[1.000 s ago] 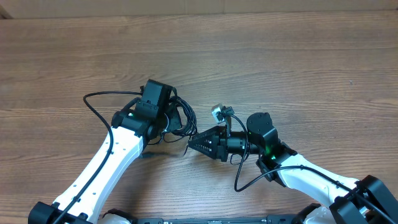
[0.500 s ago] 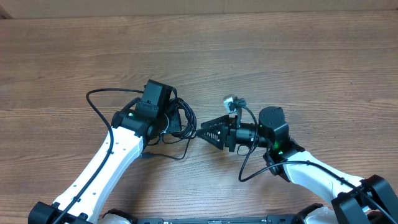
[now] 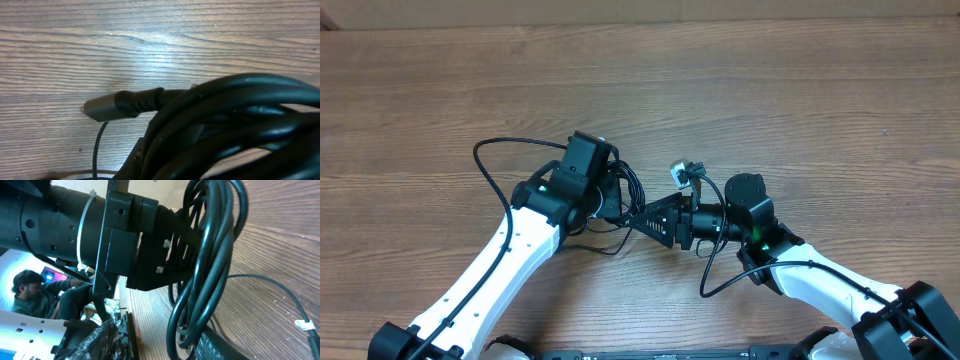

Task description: Untangle cables

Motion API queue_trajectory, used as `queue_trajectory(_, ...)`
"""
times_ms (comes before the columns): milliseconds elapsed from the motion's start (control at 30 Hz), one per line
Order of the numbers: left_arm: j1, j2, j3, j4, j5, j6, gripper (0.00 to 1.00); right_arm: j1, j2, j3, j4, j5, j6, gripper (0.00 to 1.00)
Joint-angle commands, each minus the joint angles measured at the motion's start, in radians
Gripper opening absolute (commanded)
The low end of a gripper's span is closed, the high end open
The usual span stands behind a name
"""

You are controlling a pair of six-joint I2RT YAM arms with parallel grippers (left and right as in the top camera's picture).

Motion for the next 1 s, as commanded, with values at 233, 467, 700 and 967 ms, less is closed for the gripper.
queue_trajectory(233,-0.019,0.000,0.000,0.014,-0.088,-0.038,0.04,0.071,-0.007,0.024,0.003,0.005,-0.003,0.46)
queue_trajectory(467,-0.019,0.000,0.000,0.016,-0.148,-0.140,0.04,0.095,-0.007,0.024,0.003,0.005,0.001,0.46)
queue_trajectory(700,-0.018,0.000,0.000,0.012,-0.189,-0.232,0.05,0.096,-0.007,0.024,0.008,-0.039,0.000,0.43)
queue_trajectory(967,-0.018,0.000,0.000,0.016,-0.185,-0.230,0.07,0.105,-0.007,0.024,0.035,-0.103,-0.050,0.50)
